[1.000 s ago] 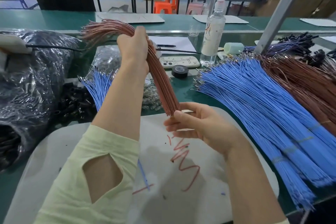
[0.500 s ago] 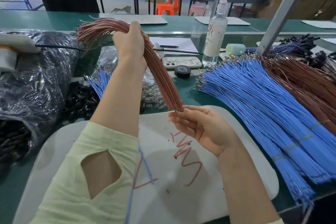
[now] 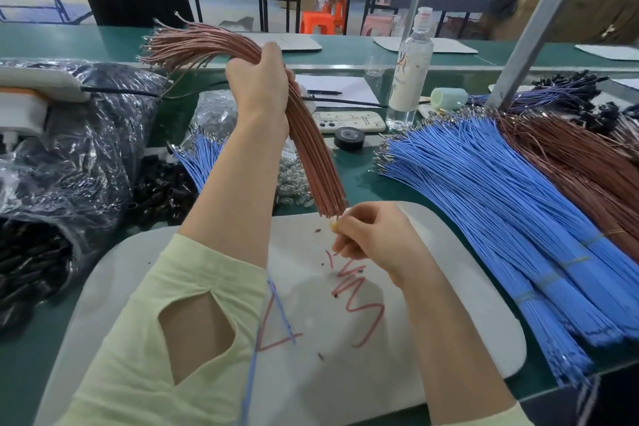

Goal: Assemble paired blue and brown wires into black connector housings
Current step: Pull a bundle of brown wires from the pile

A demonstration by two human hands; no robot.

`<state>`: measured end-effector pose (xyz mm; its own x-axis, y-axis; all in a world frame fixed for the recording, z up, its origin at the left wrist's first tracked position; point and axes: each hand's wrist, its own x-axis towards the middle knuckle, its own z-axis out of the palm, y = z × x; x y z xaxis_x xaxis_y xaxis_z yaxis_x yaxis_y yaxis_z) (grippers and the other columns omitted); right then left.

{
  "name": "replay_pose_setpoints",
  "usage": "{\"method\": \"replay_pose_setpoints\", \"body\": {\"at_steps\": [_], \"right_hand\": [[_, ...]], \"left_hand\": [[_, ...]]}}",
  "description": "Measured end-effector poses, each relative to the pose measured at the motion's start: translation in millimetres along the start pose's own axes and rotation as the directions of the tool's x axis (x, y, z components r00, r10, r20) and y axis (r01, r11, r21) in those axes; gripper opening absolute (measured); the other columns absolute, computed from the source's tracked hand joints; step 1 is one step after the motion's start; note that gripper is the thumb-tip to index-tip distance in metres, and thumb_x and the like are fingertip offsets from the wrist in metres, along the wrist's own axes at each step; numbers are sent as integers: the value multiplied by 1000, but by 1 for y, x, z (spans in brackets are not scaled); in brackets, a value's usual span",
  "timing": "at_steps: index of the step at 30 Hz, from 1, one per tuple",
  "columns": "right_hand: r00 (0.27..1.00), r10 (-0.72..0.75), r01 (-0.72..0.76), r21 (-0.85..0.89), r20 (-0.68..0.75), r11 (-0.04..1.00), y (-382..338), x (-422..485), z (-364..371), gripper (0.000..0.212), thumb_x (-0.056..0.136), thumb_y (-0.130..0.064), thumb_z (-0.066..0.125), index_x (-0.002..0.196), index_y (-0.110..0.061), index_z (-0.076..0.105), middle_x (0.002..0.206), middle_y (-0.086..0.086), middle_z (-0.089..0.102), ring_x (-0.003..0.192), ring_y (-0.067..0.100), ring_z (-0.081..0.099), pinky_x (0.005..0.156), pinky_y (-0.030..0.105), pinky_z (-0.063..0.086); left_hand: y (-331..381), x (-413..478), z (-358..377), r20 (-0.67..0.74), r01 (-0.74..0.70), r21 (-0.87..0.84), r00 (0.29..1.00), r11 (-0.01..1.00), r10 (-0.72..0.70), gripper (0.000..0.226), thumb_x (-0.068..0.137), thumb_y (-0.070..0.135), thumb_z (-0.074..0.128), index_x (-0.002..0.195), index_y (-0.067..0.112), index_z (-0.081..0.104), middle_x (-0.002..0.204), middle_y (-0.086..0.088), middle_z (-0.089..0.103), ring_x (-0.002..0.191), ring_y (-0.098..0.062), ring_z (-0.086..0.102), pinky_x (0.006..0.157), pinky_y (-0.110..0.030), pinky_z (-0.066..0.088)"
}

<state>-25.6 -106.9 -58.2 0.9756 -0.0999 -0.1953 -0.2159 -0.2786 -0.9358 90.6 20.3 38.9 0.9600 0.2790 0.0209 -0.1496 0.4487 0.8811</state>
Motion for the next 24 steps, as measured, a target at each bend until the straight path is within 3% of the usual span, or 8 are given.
{"method": "replay_pose_setpoints", "body": {"at_steps": [4,7,11,15,17,20,22,24], "right_hand": [[979,16,-48,-150,-205,988,13,8,-21,16,82,-11,58,68,-8,65,49,-1,64,40,6,52,44,17,42],[882,-72,-86,-311,-465,946,18,22,-43,21,82,-19,58,63,-13,62,49,-2,63,48,12,58,50,23,45],[853,-56,-198,-421,-518,885,29,39,-56,11,84,-17,60,83,-8,65,80,10,70,81,32,63,72,38,53],[807,-110,-134,-361,-581,923,26,41,-54,12,85,-14,57,96,-9,60,89,6,61,82,27,52,68,32,39],[775,-174,-53,-337,-607,940,17,39,-53,15,87,-15,54,99,-9,60,88,6,61,79,27,52,63,31,36],[767,-252,49,-339,-590,940,1,31,-48,14,89,-16,55,99,-10,61,84,2,61,72,21,53,58,28,33],[787,-296,102,-359,-542,928,-10,22,-40,13,90,-19,55,98,-12,62,83,0,63,75,18,55,62,26,35],[832,-326,168,-357,-448,919,-26,7,-30,11,91,-23,55,91,-15,63,82,-1,67,75,14,58,63,25,39]], "left_hand": [[14,0,-4,5,-2,-28,1000,1000,2,11,86,0,45,79,8,40,47,2,42,35,-10,39,43,-22,37],[13,-10,-9,102,117,3,988,993,-117,19,89,0,47,72,9,43,53,1,44,36,-8,40,41,-19,37],[-17,-39,-12,208,278,145,929,949,-304,19,91,2,49,73,7,45,56,0,47,36,-7,42,38,-19,37],[-73,-71,-8,205,218,459,917,862,-341,9,88,4,49,79,5,45,61,-8,49,46,-17,46,49,-28,42],[-97,-87,-9,177,141,638,930,757,-321,7,89,8,50,90,2,46,79,-16,56,56,-23,53,53,-31,47],[-116,-105,-17,179,-62,901,955,430,-236,31,93,23,52,112,1,43,116,-20,57,103,-34,57,78,-33,43],[-112,-104,-20,228,-180,950,959,256,-170,40,93,38,52,111,3,47,116,-18,59,110,-36,54,80,-35,41],[-89,-87,-23,252,-232,960,959,154,-132,43,92,45,48,104,4,56,107,-16,64,102,-34,59,77,-35,44]]}}
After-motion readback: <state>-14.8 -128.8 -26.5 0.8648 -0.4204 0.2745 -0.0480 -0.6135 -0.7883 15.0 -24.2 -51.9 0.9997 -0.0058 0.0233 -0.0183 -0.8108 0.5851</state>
